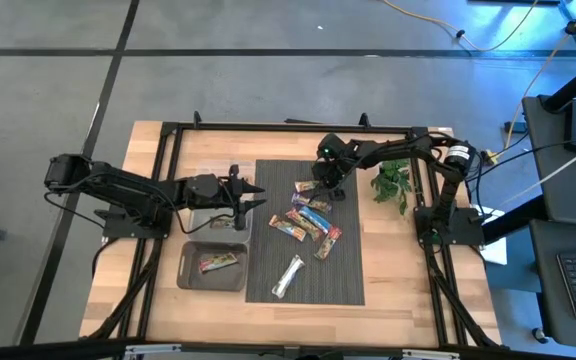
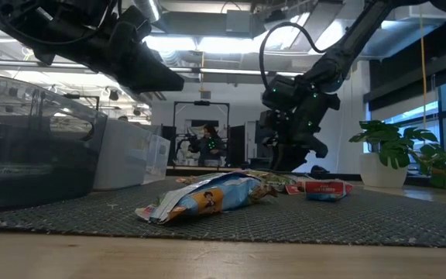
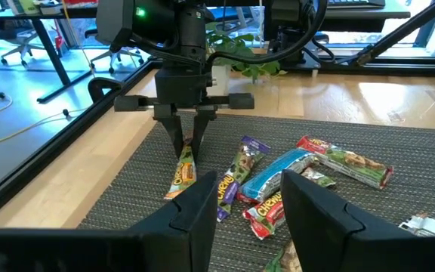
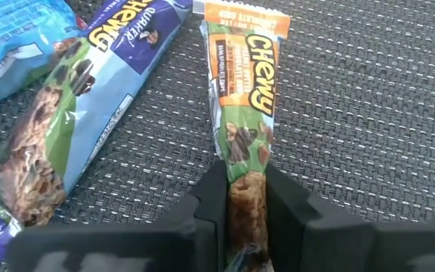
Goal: Pick and place Granola Bars by type
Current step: Put the yellow granola bar into the transparent bin
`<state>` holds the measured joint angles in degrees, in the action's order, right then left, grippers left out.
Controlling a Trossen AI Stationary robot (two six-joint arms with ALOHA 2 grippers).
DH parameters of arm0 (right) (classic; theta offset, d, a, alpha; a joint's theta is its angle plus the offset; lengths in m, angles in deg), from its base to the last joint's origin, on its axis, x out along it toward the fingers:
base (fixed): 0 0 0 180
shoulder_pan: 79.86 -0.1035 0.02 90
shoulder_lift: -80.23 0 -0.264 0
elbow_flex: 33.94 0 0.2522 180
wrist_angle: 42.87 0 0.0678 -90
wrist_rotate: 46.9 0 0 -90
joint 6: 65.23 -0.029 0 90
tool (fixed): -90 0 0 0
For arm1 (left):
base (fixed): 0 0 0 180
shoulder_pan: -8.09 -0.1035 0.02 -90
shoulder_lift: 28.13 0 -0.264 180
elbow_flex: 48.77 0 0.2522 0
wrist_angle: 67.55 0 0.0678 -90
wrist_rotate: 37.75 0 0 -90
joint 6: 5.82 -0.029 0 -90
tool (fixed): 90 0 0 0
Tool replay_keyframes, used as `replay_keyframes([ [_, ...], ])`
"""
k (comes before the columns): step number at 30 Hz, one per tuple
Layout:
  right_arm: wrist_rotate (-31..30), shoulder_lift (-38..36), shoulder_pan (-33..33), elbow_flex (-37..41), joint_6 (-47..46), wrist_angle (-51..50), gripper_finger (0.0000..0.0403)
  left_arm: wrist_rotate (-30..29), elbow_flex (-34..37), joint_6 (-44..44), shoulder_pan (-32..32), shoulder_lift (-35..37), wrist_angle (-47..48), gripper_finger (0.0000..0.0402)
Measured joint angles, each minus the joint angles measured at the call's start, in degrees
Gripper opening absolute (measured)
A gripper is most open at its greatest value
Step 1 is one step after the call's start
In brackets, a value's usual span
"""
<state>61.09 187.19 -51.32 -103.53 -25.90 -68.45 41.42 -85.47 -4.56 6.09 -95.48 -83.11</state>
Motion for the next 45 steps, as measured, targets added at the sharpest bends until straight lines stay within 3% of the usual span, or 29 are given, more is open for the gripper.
replay_keyframes([
  [7,-0.8,-0.8,0.0,0.1,-0.2,-0.5,0.0061,0.0,0.0,0.0,0.0,0.0,0.0,0.0139],
  [17,-1.0,-8.7,0.0,0.3,-5.1,0.3,0.0059,-0.7,0.0,-1.3,0.0,0.0,-1.2,0.0139],
  [25,-0.1,-13.1,-2.5,0.2,-12.8,10.6,0.0059,-8.7,-0.1,-5.5,0.0,0.0,-6.4,0.0139],
  [32,0.2,-13.4,-6.3,0.1,-14.9,25.8,0.0059,-9.1,-0.1,-5.0,0.0,0.0,-6.8,0.0142],
  [36,0.3,-13.4,-8.5,0.1,-14.9,31.5,0.0059,-8.9,-0.1,-4.9,0.0,0.0,-7.0,0.0168],
  [41,0.3,-13.4,-11.3,0.1,-14.9,34.1,0.0059,-8.5,-0.1,-4.6,0.0,0.0,-7.0,0.0228],
  [45,1.4,-13.4,-13.0,0.1,-14.7,34.9,0.0059,-10.4,-0.1,1.6,0.0,0.0,-7.0,0.0260],
])
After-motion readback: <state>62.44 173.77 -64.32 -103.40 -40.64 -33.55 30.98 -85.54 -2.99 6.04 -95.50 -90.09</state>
